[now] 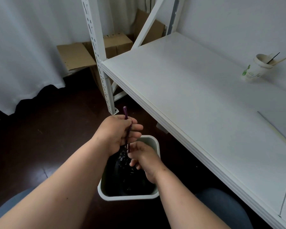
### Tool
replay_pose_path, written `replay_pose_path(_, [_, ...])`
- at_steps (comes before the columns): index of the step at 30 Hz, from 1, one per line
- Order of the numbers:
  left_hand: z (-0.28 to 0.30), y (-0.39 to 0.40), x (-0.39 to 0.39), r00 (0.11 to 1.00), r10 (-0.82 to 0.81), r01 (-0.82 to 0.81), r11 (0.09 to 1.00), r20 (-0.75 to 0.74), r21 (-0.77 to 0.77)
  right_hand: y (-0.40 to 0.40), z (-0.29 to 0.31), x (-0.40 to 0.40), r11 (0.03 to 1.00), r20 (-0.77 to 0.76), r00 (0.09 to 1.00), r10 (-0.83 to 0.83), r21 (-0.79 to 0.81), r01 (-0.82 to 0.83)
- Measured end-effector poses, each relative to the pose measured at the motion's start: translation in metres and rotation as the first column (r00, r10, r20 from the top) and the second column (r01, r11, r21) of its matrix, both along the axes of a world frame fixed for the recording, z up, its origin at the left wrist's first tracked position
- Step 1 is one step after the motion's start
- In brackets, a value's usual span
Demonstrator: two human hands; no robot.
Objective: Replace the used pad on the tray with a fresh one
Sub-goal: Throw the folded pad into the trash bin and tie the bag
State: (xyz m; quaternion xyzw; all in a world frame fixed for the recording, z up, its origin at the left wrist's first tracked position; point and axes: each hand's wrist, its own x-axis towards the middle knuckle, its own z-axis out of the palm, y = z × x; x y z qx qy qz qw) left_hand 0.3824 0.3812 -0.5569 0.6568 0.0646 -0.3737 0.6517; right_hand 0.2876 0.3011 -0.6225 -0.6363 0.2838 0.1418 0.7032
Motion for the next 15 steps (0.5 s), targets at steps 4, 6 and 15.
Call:
replay_pose_path(4, [-0.002, -0.001, 0.001, 0.999, 0.034, -0.034, 0.999, 0.019, 0.000, -0.002, 0.009, 0.010, 0.994, 0.104, 0.992, 0.065, -0.097, -0.055])
replay_pose_path(6, [-0.005, 0.000, 0.003, 0.996, 0.083, -0.083, 0.997, 0.028, -0.005, -0.006, 0.011, 0.011, 0.989, 0.136, 0.988, 0.073, -0.140, -0.054])
replay_pose_path(15, [-0.009, -0.002, 0.002, 0.977, 0.210, -0.211, 0.977, -0.018, -0.019, 0.000, 0.007, 0.018, 0.978, 0.019, 0.997, 0.079, -0.194, -0.074])
